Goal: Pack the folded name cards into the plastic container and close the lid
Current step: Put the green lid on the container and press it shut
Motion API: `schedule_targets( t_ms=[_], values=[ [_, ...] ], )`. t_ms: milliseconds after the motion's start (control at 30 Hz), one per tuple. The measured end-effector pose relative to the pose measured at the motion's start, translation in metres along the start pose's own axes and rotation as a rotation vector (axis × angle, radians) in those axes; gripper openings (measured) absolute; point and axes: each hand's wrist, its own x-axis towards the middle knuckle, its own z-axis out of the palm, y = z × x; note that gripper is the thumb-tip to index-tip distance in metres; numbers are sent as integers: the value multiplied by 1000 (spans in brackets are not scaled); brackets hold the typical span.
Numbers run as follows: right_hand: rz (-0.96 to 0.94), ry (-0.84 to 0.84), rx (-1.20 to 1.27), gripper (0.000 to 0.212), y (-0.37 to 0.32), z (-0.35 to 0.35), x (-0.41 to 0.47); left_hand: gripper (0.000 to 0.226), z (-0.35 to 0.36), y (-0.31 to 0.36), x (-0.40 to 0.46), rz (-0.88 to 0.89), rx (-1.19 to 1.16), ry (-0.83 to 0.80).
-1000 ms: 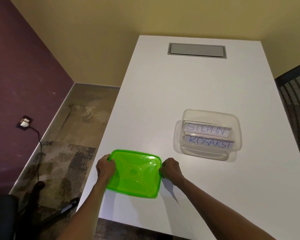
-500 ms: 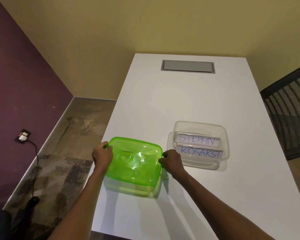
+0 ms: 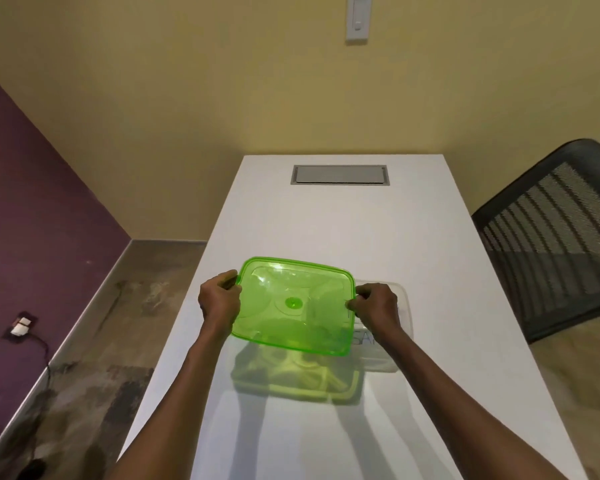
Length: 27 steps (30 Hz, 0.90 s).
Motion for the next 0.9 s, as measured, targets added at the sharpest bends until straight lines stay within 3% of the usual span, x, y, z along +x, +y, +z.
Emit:
schedule_targets(
  t_ms=[167, 333, 467, 567, 667, 800, 900],
  values=[
    [104, -32, 242, 24, 4, -45, 19, 37, 28, 36, -12, 46, -71, -50],
    [91, -74, 354, 21, 4, -81, 30, 37, 53, 61, -21, 72, -152, -70],
    [54, -14, 382, 15, 5, -98, 37, 37, 64, 68, -20, 34, -207, -134],
    [-4, 39, 409, 13, 8, -103, 39, 33, 70, 64, -14, -142, -146, -124],
    [-125, 96, 444, 16, 10, -105, 39, 14, 71, 66, -15, -404, -287, -179],
    [-307, 143, 373, 23, 10, -107, 37, 69, 63, 72, -18, -726, -447, -335],
    [-373, 200, 306, 28, 12, -107, 37, 80, 59, 76, -23, -777, -385, -381]
  ],
)
